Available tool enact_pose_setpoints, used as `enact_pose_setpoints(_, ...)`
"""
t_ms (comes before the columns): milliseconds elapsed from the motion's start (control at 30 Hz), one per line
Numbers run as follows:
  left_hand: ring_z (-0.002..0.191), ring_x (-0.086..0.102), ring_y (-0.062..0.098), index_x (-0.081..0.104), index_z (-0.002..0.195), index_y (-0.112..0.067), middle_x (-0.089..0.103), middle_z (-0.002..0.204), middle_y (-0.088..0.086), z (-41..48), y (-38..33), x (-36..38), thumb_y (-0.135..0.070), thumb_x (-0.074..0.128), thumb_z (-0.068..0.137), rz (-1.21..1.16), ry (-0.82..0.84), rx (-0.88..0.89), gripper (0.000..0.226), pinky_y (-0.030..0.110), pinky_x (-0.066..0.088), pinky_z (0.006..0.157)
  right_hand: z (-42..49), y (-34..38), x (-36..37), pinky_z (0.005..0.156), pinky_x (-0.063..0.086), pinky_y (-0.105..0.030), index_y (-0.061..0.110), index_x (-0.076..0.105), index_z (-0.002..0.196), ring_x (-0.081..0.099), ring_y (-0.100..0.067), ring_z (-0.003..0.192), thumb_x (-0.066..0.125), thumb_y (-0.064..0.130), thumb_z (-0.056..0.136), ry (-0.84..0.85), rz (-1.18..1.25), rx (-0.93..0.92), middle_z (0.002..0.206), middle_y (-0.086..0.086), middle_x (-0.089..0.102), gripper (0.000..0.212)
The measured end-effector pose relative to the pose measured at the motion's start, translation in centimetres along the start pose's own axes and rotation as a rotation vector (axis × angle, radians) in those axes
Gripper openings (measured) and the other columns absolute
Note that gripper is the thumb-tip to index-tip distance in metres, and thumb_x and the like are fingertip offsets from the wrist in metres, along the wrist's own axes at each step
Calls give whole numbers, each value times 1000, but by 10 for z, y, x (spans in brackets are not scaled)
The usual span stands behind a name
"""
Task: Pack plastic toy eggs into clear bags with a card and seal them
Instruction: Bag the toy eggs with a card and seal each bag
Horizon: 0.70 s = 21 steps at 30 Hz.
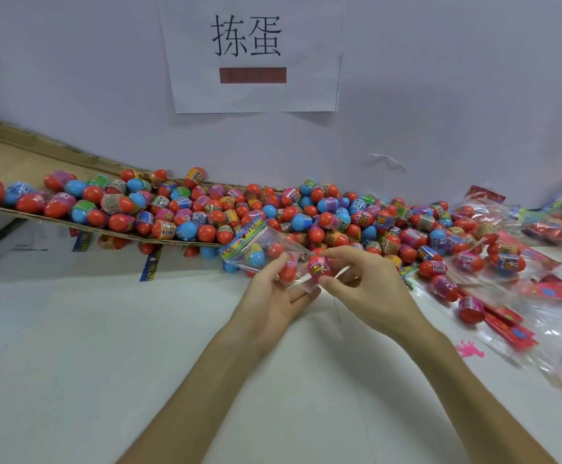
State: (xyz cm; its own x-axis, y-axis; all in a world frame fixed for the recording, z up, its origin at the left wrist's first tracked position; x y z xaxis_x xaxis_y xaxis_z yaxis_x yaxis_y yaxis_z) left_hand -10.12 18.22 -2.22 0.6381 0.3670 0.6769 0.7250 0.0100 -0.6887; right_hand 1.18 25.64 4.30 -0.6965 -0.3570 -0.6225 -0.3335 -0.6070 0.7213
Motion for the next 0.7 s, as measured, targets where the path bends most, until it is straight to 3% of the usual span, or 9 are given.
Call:
enact_pose_setpoints(67, 123, 66, 34, 59, 138, -6, 69, 132, 18, 0, 3, 1, -27, 46, 109, 7, -7, 6, 38, 47, 48, 111, -1, 2, -3, 68, 57, -18, 36, 64, 118, 68, -3, 75, 83, 27, 84, -71, 19, -12, 88, 15, 69, 40)
enact_pose_setpoints(233, 129, 62, 36, 63, 133, -4, 69, 131, 18, 0, 6, 1, -24, 47, 109, 1, -18, 8, 36, 47, 51, 107, -4, 13, -6, 65, 48, -12, 26, 73, 97, 64, -6, 79, 87, 17, 79, -136, -23, -124, 86, 17, 68, 25)
enact_pose_setpoints(467, 129, 62, 36, 63, 133, -2, 69, 130, 20, -2, 15, 9, -19, 51, 107, 12, 36, -25, 34, 50, 49, 110, -6, 13, -8, 69, 44, -12, 24, 75, 99, 55, -5, 83, 86, 18, 79, -216, -82, -155, 92, 11, 57, 24)
enact_pose_setpoints(567, 127, 63, 39, 71, 116, -2, 73, 122, 20, -3, 22, 14, -17, 51, 107, 29, 71, -37, 27, 52, 47, 112, -5, 11, -12, 68, 42, -12, 23, 63, 93, 55, -5, 81, 89, 17, 74, -279, -86, -143, 95, 10, 53, 33)
enact_pose_setpoints(633, 123, 65, 39, 72, 108, -3, 73, 121, 18, -3, 24, 17, -17, 50, 107, 36, 93, -40, 26, 53, 47, 112, -4, 8, -13, 70, 43, -11, 24, 60, 100, 58, -5, 83, 89, 20, 75, -296, -84, -123, 99, 12, 55, 38)
enact_pose_setpoints(700, 118, 69, 36, 70, 114, -3, 73, 122, 17, -4, 24, 20, -17, 49, 107, 46, 115, -35, 25, 53, 46, 113, -5, 6, -12, 69, 42, -10, 28, 63, 104, 62, -5, 84, 88, 22, 77, -285, -57, -113, 100, 15, 62, 37)
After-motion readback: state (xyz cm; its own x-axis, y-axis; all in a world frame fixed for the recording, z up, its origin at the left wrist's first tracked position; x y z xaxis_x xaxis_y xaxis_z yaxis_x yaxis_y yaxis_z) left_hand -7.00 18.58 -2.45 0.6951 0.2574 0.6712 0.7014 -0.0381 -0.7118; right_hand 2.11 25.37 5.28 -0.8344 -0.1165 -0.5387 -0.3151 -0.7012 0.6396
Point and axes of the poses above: each hand's wrist, its own z-axis towards the middle knuckle, its own x-axis out of the palm, y = z × x, the point moved 9 cm from there along z, towards the middle knuckle
